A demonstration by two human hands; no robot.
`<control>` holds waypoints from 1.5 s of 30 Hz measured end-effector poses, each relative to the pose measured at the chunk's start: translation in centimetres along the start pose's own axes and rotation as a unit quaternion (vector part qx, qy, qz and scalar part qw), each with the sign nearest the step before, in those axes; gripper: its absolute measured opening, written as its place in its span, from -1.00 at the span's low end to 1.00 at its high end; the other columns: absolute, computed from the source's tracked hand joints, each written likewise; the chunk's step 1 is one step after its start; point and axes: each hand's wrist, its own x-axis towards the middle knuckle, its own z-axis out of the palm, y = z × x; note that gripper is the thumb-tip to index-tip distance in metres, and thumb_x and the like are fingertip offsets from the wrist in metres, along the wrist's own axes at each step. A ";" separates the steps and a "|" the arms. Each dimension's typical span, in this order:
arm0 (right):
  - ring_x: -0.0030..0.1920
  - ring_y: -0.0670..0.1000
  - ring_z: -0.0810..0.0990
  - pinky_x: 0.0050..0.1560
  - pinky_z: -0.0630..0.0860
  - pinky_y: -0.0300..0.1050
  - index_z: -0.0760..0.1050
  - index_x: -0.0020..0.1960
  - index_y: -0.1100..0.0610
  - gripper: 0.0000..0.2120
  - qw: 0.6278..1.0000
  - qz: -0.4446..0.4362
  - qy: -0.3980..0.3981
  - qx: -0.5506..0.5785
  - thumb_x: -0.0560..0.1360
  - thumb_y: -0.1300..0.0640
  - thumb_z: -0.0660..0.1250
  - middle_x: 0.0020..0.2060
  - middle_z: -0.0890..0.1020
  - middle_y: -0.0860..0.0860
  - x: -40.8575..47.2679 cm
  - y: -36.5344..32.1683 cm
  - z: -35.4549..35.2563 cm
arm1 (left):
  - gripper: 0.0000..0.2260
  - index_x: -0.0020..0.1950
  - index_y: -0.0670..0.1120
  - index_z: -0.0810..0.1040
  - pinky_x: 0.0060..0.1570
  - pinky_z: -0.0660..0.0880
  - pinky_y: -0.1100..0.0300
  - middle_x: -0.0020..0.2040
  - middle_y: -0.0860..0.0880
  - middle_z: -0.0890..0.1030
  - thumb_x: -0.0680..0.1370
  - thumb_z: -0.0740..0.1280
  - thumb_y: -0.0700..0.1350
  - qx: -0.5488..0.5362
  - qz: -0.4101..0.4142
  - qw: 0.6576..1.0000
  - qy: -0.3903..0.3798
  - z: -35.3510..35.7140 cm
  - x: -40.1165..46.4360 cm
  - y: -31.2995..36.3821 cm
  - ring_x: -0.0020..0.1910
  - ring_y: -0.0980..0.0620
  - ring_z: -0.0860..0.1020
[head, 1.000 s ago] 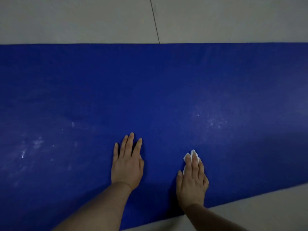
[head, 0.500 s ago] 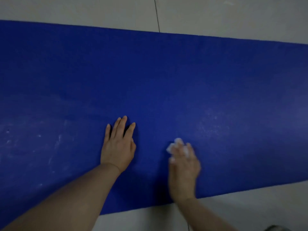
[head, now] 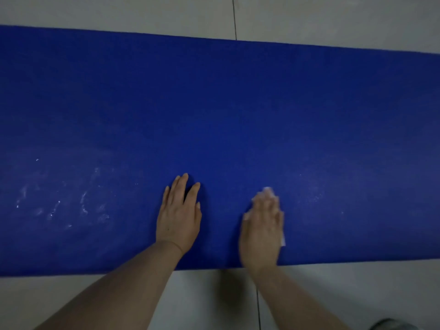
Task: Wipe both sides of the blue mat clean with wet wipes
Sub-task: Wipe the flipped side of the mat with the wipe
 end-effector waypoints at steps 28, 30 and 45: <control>0.41 0.22 0.32 0.36 0.34 0.17 0.22 0.46 0.33 -0.50 0.999 -0.044 0.015 0.008 0.55 0.19 0.13 0.45 0.27 0.22 5.5 -1.8 0.5 | -0.54 0.32 -0.19 0.48 0.42 0.19 -0.10 0.41 -0.25 0.39 0.42 0.40 -0.26 -0.013 0.010 1.000 0.019 1.0 -0.2 -0.3 0.42 -0.18 0.31; 0.41 0.15 0.35 0.37 0.33 0.11 0.30 0.43 0.25 -0.55 0.979 -0.204 0.002 0.002 0.58 0.13 0.04 0.44 0.33 0.15 4.6 -4.4 1.5 | -0.55 0.33 -0.18 0.48 0.46 0.12 -0.03 0.41 -0.26 0.38 0.43 0.39 -0.25 -0.014 0.013 1.000 0.020 1.0 -0.2 -0.4 0.42 -0.14 0.26; 0.48 0.11 0.20 0.45 0.15 0.06 0.20 0.49 0.21 -0.51 0.957 -0.289 -0.036 -0.001 0.60 0.10 -0.09 0.50 0.22 0.08 10.5 -5.7 1.1 | -0.52 0.33 -0.18 0.47 0.43 0.12 -0.04 0.41 -0.24 0.37 0.40 0.39 -0.24 -0.029 0.009 1.000 0.007 0.9 -0.1 -0.3 0.42 -0.16 0.27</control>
